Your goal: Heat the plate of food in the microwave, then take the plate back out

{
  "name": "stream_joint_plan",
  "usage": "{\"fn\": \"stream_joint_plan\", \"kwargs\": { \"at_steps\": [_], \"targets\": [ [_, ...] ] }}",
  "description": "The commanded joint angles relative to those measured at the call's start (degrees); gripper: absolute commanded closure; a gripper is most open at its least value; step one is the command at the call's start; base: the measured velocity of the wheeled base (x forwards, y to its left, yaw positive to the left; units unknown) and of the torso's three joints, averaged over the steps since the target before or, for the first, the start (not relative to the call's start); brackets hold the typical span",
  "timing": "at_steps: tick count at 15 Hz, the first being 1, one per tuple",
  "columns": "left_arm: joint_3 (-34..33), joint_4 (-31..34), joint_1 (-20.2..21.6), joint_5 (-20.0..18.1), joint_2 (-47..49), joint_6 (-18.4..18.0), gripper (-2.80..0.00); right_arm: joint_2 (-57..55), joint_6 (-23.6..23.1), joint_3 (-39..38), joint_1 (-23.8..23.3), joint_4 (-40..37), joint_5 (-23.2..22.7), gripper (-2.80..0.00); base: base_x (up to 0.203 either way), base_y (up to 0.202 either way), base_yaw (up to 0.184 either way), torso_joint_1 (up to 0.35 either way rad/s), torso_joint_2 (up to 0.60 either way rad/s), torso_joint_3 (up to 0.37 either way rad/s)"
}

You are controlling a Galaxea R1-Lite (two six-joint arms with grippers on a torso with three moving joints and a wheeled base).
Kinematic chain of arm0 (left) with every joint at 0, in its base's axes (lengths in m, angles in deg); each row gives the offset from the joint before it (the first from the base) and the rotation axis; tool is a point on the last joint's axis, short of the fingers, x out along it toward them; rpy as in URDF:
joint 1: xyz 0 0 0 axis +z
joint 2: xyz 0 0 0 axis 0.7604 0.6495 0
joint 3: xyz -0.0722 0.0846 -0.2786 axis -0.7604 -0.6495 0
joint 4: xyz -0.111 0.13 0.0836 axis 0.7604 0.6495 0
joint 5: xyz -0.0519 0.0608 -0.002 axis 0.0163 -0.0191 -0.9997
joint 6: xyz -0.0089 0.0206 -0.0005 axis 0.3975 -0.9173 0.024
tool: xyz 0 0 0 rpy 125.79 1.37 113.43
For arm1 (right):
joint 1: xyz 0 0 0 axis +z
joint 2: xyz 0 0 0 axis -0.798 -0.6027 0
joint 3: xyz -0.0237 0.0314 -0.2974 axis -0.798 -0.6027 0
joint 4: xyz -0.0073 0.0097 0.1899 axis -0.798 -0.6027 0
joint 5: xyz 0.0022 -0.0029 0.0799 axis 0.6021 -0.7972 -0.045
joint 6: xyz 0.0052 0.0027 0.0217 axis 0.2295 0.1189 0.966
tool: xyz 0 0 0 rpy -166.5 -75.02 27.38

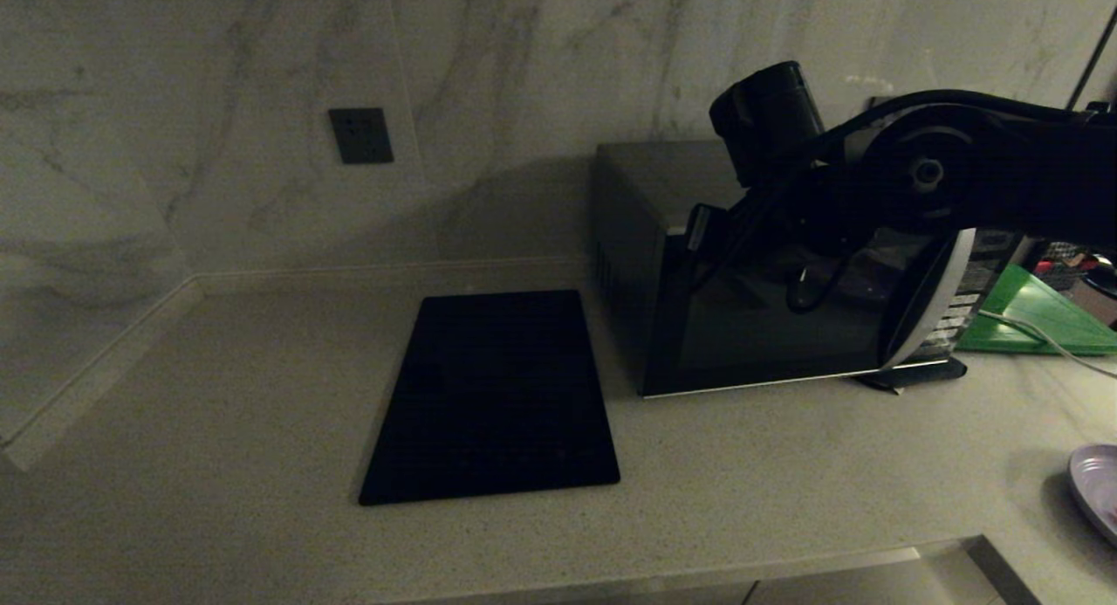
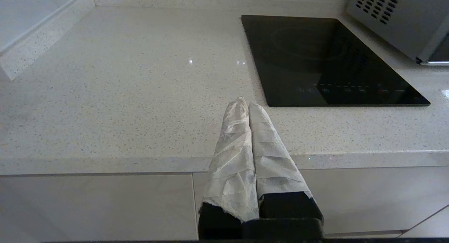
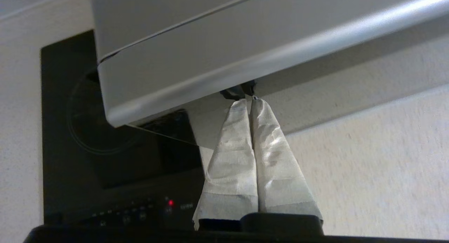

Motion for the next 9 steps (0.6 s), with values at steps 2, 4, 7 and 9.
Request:
{"fn": "stream_joint_plan", "kwargs": {
  "at_steps": [2,4,7,9],
  "targets": [
    [0.00,-0.03,0.02,0.02,0.09,0.05,0.00,-0.29,-1.25,0.04,-0.06,2.36,0.12,0.00,0.000,0.000,0.000,0.000,0.00,0.000],
    [0.00,-0.03,0.02,0.02,0.09,0.05,0.00,-0.35,-3.10,0.04,-0.15,4.71,0.12,0.00,0.000,0.000,0.000,0.000,0.00,0.000],
    [0.00,-0.03,0.02,0.11,0.09,0.05,0.00,-0.37,-3.76,0.13,-0.15,7.01,0.12,0.00,0.000,0.000,0.000,0.000,0.00,0.000],
    [0.00,-0.03,0.02,0.02,0.09,0.05,0.00,-0.47,-4.02,0.13,-0.15,7.19,-0.06,0.00,0.000,0.000,0.000,0.000,0.00,0.000]
  ]
}}
